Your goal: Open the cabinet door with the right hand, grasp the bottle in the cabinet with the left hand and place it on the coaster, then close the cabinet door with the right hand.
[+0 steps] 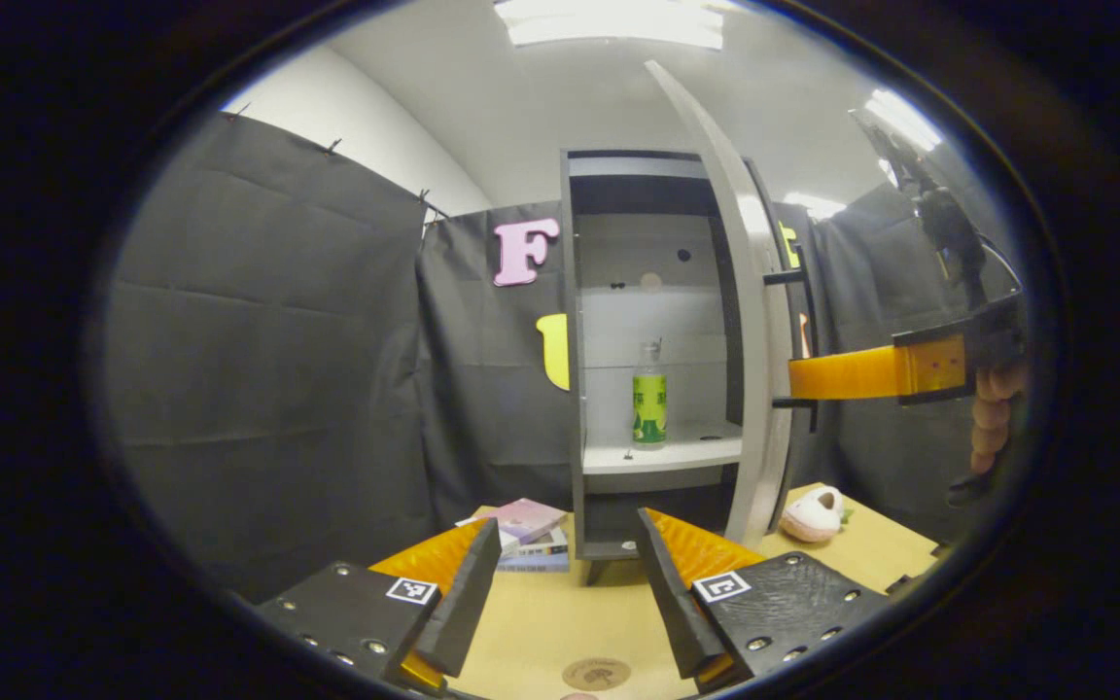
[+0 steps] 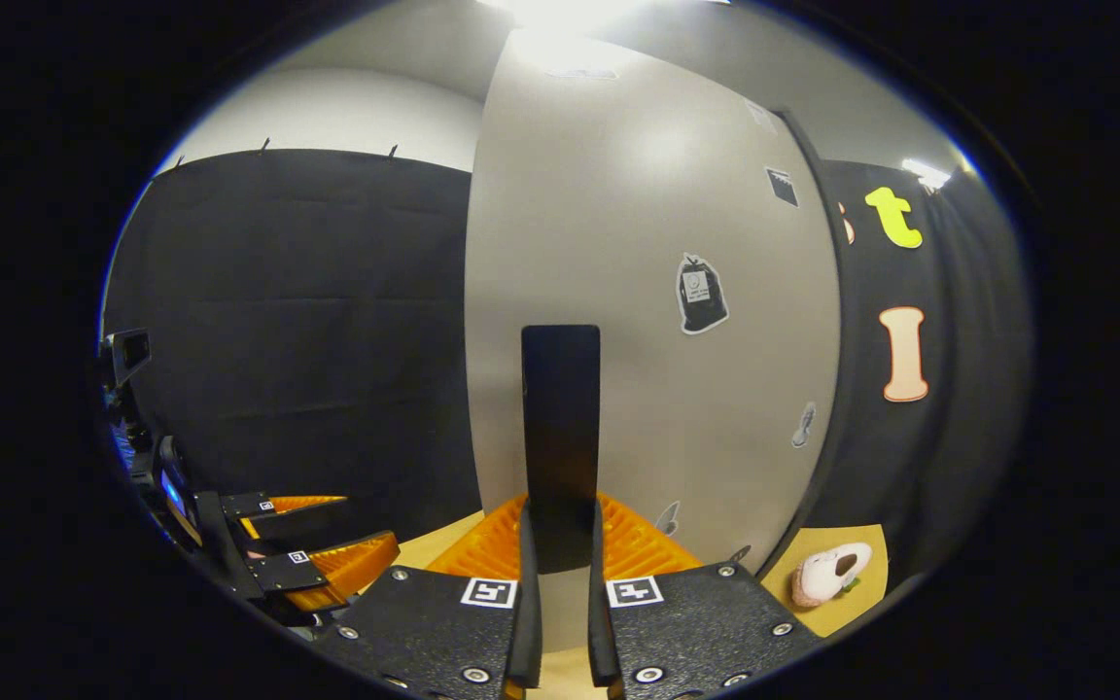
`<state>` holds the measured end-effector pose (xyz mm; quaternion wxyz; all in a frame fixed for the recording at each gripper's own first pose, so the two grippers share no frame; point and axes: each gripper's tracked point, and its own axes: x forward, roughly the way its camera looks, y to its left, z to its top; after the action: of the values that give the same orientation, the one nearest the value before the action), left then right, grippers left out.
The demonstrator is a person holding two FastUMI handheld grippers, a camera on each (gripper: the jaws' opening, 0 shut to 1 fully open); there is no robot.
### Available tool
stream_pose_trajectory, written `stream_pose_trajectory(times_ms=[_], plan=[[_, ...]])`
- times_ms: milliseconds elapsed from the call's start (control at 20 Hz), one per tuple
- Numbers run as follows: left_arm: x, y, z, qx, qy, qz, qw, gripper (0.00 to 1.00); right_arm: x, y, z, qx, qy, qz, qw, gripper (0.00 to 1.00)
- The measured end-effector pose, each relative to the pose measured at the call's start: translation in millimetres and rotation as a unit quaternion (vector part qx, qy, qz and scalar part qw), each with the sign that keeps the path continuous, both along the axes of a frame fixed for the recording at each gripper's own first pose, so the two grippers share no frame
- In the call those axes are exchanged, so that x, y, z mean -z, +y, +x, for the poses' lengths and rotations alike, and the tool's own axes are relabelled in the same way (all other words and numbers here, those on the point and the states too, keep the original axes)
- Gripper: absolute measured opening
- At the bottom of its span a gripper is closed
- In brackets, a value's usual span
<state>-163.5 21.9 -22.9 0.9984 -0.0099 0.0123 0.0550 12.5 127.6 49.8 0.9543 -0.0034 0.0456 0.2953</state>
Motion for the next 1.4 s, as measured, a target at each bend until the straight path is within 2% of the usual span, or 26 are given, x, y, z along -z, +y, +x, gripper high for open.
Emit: stream_pose_trajectory(times_ms=[450,500,550,700,850,950,1100,1200,1250,1400], plan=[[-6.4,-95.7,2.7,0.031,0.006,0.002,0.999,0.8,-1.0,-33.8,-8.0,0.051,-0.005,0.005,0.999,0.19],[-7.2,-104.1,3.0,0.034,0.008,0.001,0.999,0.84,-1.4,-36.7,-8.5,0.059,-0.004,0.01,0.998,0.18],[-8.3,-112.0,4.7,0.037,0.009,0.001,0.999,0.84,-1.7,-40.3,-9.1,0.067,-0.006,0.013,0.998,0.18],[-15.8,-121.5,18.6,0.036,0.011,0.034,0.999,0.75,-3.8,-51.0,-6.6,0.097,-0.023,0.003,0.995,0.18],[-21.0,-119.5,51.8,0.02,0.012,0.056,0.998,0.75,-3.6,-61.7,-9.3,0.128,-0.04,-0.01,0.991,0.17],[-23.9,-115.3,78.2,0.008,0.012,0.046,0.999,0.84,-4.1,-65.6,-8.3,0.149,-0.034,-0.001,0.988,0.17],[-28.5,-104.1,121.0,-0.002,0.007,0.033,0.999,0.84,-3.8,-69.8,-11.9,0.18,-0.023,0.023,0.983,0.17],[-27.3,-94.4,154.4,-0.001,-0.002,0.034,0.999,0.84,-2.6,-62.2,-12.7,0.178,-0.012,0.043,0.983,0.16],[-26.4,-91.0,172.4,-0.001,-0.003,0.039,0.999,0.8,-3.1,-64.4,-11.4,0.181,-0.01,0.051,0.982,0.16],[-18.4,-82.1,220.7,0.004,-0.003,0.043,0.999,0.8,-2.6,-75.4,-8.6,0.207,-0.018,0.049,0.977,0.17]])
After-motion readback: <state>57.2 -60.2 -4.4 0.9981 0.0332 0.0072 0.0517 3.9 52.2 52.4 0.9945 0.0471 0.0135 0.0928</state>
